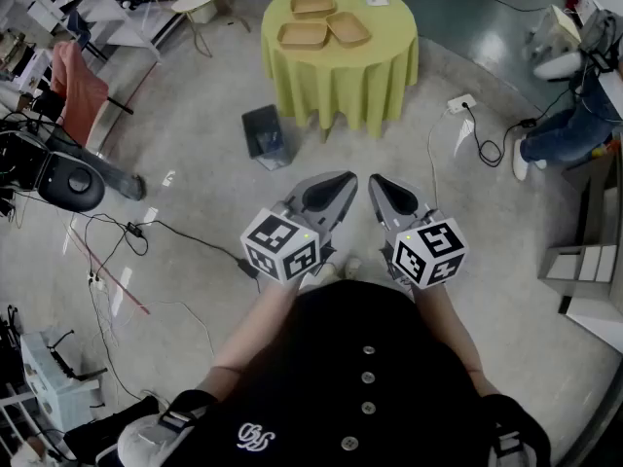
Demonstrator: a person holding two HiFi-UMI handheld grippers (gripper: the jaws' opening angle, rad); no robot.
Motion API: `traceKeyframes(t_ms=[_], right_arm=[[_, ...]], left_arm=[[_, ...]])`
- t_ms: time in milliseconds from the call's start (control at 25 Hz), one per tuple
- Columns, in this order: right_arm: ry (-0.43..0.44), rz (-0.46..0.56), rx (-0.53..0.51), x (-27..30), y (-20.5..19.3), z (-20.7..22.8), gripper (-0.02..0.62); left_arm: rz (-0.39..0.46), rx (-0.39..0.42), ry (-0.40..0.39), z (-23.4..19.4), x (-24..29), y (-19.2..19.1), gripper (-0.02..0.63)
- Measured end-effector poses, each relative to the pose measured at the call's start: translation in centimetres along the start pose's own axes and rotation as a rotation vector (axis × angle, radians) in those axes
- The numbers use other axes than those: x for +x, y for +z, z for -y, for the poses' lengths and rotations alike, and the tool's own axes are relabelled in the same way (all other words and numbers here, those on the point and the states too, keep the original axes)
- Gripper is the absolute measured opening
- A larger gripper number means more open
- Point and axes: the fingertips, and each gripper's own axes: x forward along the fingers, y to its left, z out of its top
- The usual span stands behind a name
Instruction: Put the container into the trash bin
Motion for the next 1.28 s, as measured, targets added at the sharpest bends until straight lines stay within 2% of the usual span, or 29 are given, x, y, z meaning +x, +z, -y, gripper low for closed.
traceKeyframes(t_ms=[480, 640, 1040, 1280], right_arm=[[-0.005, -0.008, -0.008, 0.7, -0.1, -1.2, 0.003], [-0.009, 0.011, 0.048, 1.3, -0.2, -1.4, 0.005], [-0.097, 0.033, 0.098, 3.0, -1.5, -1.9, 0.005], [-0.144, 0.021, 0.133, 4.3, -2.5, -0.5, 0.005]], left_arm=[[-0.003, -0.019, -0.005, -0.6, -1.1, 0.0, 0.020], [-0.008, -0.020, -0.011, -1.1, -1.5, -0.2, 0.020], [-0.030, -0.001, -0.045, -3.3, -2.7, -0.4, 0.020], [-0.049, -0.040, -0.046, -5.2, -1.8, -0.9, 0.020]])
